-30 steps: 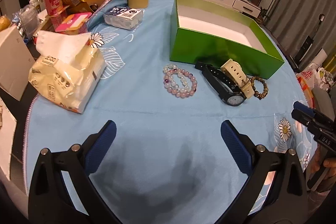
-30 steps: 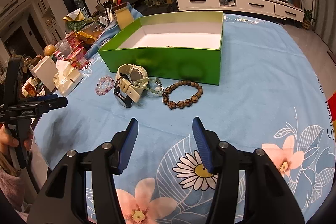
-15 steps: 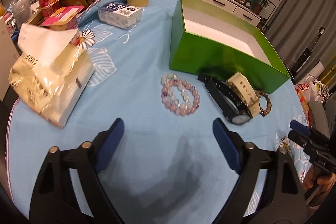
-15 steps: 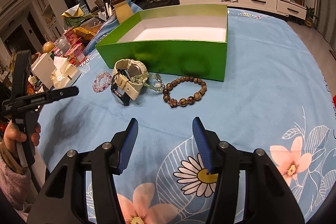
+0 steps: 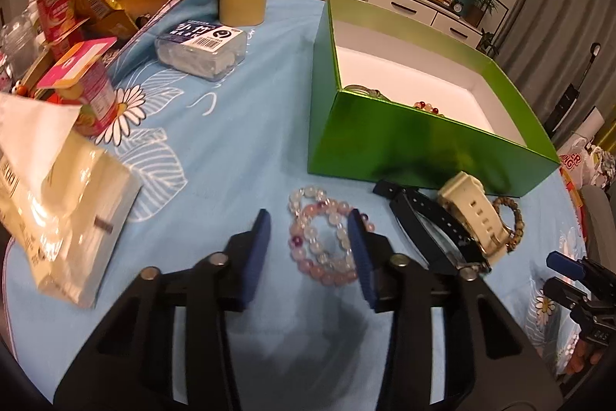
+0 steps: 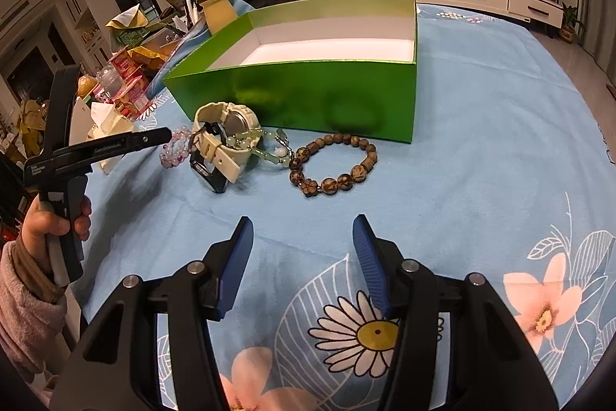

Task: Organize jewelry
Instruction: 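Grasp the pink-and-white bead bracelet with the left tool, then lift the pink bracelet toward the box with the left tool while the right tool grasps the wooden bead bracelet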

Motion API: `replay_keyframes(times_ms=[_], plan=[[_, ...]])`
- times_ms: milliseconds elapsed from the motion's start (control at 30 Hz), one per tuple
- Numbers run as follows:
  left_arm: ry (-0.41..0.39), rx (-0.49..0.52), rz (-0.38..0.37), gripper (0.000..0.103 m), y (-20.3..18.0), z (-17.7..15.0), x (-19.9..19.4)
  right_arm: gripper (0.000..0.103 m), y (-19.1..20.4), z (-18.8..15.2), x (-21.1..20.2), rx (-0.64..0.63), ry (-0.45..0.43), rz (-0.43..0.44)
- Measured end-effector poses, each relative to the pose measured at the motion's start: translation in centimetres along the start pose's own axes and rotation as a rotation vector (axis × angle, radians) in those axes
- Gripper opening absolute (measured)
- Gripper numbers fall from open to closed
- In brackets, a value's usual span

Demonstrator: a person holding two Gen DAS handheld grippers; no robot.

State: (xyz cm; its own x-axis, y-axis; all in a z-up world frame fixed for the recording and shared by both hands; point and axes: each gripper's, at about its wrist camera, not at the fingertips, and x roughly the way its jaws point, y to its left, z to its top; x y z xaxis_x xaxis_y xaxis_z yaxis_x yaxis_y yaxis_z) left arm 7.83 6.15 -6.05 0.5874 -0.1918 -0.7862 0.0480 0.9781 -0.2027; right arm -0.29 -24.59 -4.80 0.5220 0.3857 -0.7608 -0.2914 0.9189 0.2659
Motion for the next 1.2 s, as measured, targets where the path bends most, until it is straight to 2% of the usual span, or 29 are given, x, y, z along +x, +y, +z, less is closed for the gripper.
replay_keyframes(times_ms=[100, 133, 167, 300, 600, 833, 1200], plan=[[0.007, 0.012, 0.005, 0.026, 0.0, 0.3, 0.8, 0.055, -0.2, 0.0, 0.3, 0.001, 0.005, 0.000], [0.012, 0.016, 0.004, 0.018, 0.0, 0.3, 1.1, 0.055, -0.2, 0.1, 0.3, 0.001, 0.005, 0.000], [0.017, 0.018, 0.005, 0.014, 0.0, 0.3, 1.3, 0.055, -0.2, 0.1, 0.4, 0.001, 0.006, 0.001], [-0.016, -0.007, 0.000, 0.007, 0.6, 0.3, 1.1, 0.055, -0.2, 0.2, 0.6, -0.003, 0.010, 0.002], [-0.088, -0.036, -0.058, 0.007, 0.8, 0.7, -1.8, 0.055, -0.1, 0.6, 1.1, -0.009, 0.014, 0.002], [-0.156, 0.001, -0.119, 0.007, -0.7, 1.0, -5.9, 0.055, -0.2, 1.2, 1.8, -0.033, 0.012, -0.007], [-0.153, 0.013, -0.180, 0.007, -1.9, 1.5, -7.7, 0.055, 1.5, 3.2, 4.0, -0.177, 0.014, -0.018]])
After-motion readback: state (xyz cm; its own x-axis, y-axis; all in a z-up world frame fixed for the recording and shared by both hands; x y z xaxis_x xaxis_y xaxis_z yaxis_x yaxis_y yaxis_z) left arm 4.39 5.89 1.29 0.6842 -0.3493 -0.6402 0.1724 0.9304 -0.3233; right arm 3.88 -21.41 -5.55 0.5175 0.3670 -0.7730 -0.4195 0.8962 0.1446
